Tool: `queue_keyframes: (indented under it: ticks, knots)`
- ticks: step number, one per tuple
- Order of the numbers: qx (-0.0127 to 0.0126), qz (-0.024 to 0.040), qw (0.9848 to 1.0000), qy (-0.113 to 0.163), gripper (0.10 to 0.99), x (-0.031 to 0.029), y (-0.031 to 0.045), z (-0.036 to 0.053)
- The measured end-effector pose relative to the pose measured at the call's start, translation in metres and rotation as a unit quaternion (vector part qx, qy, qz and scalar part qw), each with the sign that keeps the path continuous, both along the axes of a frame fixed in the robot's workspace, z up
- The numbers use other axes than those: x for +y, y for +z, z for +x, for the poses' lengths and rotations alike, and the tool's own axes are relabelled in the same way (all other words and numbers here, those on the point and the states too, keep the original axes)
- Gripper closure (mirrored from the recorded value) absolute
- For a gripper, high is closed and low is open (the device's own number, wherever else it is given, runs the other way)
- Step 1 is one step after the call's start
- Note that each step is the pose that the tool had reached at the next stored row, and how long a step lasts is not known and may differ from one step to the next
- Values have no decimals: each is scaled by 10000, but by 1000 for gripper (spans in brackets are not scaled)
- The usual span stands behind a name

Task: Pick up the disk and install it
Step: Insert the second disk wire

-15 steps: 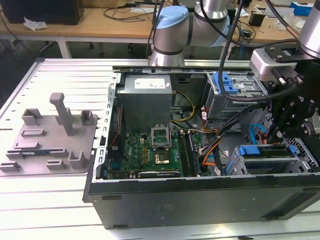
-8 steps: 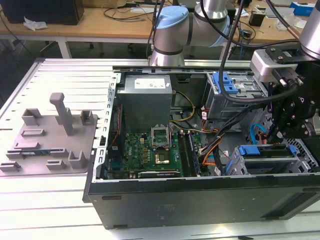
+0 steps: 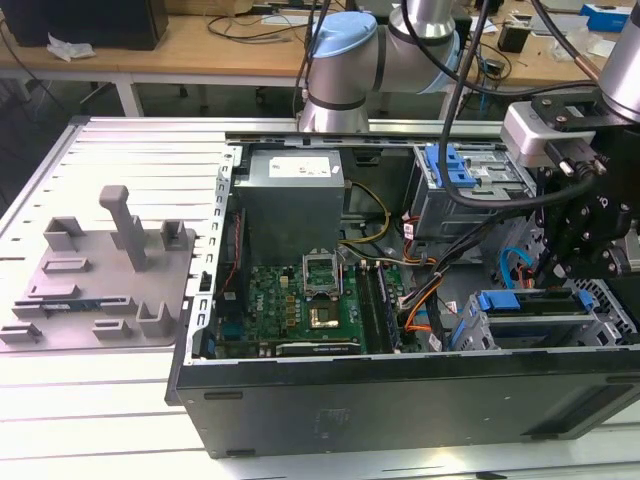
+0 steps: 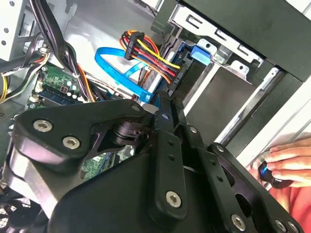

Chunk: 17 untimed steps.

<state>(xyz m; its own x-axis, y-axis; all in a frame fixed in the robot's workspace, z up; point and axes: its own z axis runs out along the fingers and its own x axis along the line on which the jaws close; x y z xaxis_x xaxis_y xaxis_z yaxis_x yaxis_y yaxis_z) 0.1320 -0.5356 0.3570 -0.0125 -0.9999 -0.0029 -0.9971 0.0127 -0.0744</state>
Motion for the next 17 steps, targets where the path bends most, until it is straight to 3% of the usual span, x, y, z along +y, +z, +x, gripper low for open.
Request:
queue_keyframes:
  ticks: [7, 13, 17]
  knots:
    - [4, 19, 10000, -68, 925, -3, -15, 13]
    - [52, 29, 9997, -223, 925, -4, -18, 17]
    - [59, 40, 9997, -229, 925, -4, -22, 28]
